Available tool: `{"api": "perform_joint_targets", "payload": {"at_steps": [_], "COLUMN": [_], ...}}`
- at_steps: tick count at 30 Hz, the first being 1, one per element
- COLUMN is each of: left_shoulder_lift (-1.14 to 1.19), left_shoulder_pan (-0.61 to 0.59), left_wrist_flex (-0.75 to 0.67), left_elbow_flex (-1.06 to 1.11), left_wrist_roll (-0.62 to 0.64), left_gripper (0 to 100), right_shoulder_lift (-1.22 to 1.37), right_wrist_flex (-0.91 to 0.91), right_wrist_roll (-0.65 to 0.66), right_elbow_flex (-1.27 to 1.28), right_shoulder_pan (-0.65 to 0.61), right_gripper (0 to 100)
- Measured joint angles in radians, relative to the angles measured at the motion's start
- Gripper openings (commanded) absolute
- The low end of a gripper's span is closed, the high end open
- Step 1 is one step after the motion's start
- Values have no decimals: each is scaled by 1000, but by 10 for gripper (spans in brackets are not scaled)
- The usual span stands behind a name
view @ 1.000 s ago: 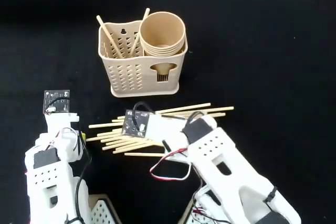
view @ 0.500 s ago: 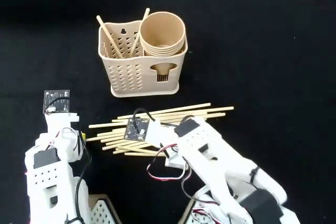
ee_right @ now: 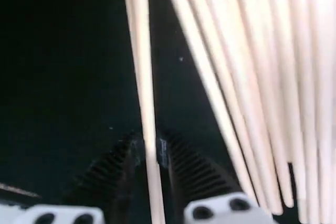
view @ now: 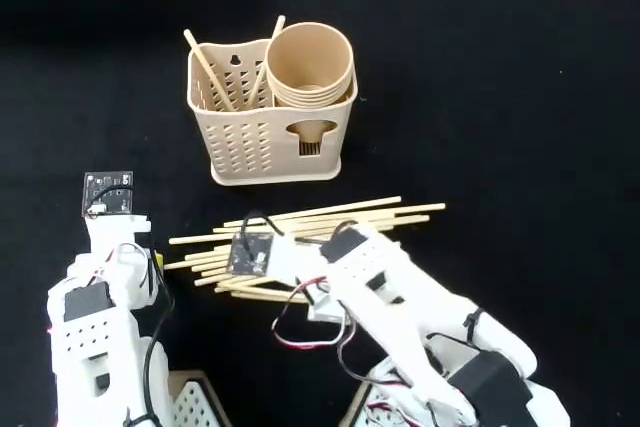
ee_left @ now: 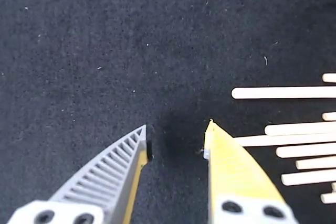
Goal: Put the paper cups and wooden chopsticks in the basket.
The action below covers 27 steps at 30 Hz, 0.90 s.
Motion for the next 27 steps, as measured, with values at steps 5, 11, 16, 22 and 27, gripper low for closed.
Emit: {"api": "perform_joint_targets", "payload": {"at_steps": [5,11,16,22,27], "left_shoulder_lift": [0,0,0,0,0], "left_shoulder_pan": [0,0,0,0,0], "left_wrist_flex": [0,0,0,0,0], "left_elbow_flex": [0,0,0,0,0], "left_wrist_roll": [0,0,0,0,0], "left_gripper": [191,191,191,191,191], "right_shoulder_lift": [-51,-255,-453,-589,-600], "right_wrist_flex": [129,302,365,196,-133], "right_wrist_roll": [0,0,-58,-222,-414], "right_elbow_flex": [-130,-256,-354,-465,-491], "right_shoulder_pan": [-11,-11,-11,-11,-11], "right_gripper": [12,12,12,12,12]}}
